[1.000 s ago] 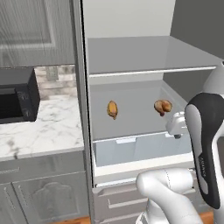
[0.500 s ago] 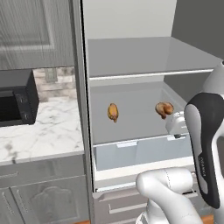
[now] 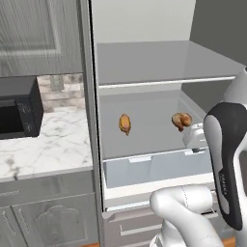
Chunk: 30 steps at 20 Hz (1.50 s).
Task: Gather the lime and eggplant from the fridge and place them on a tray on the dining counter. Then gather the chicken drumsticks from the fridge and place them on the other tray.
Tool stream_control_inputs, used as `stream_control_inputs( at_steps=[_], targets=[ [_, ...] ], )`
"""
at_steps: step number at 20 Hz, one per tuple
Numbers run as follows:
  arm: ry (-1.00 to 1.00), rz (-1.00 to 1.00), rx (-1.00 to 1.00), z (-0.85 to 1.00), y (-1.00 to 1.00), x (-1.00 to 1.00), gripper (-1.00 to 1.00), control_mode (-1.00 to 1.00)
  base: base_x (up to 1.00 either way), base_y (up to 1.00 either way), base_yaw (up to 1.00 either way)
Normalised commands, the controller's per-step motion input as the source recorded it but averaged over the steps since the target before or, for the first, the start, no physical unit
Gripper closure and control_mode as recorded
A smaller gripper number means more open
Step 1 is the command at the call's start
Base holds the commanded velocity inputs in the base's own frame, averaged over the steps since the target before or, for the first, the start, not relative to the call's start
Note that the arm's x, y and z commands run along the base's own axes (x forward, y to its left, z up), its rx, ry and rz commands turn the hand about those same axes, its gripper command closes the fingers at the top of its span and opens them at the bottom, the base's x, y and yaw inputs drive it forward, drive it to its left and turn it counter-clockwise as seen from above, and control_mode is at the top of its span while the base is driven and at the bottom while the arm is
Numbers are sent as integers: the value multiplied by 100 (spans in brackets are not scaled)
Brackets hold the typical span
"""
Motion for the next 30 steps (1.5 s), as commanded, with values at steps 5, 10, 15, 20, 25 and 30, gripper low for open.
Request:
stream_control_inputs(
  at_steps=[5, 10, 15, 20, 25, 30],
  targets=[
    [-3, 0, 0, -27, -12, 38, -100, -100, 7, -1, 0],
    [-33, 0, 0, -25, -19, 43, -100, -100, 0, 0, 0],
    [-36, 0, 0, -25, -26, 33, -100, -100, 0, 0, 0],
    [-18, -3, 0, -15, -38, 24, -100, -100, 0, 0, 0],
    [0, -7, 0, -2, -14, 24, -100, -100, 0, 0, 0],
    [-1, -5, 0, -23, 0, 35, -100, -100, 0, 0, 0]
  ],
)
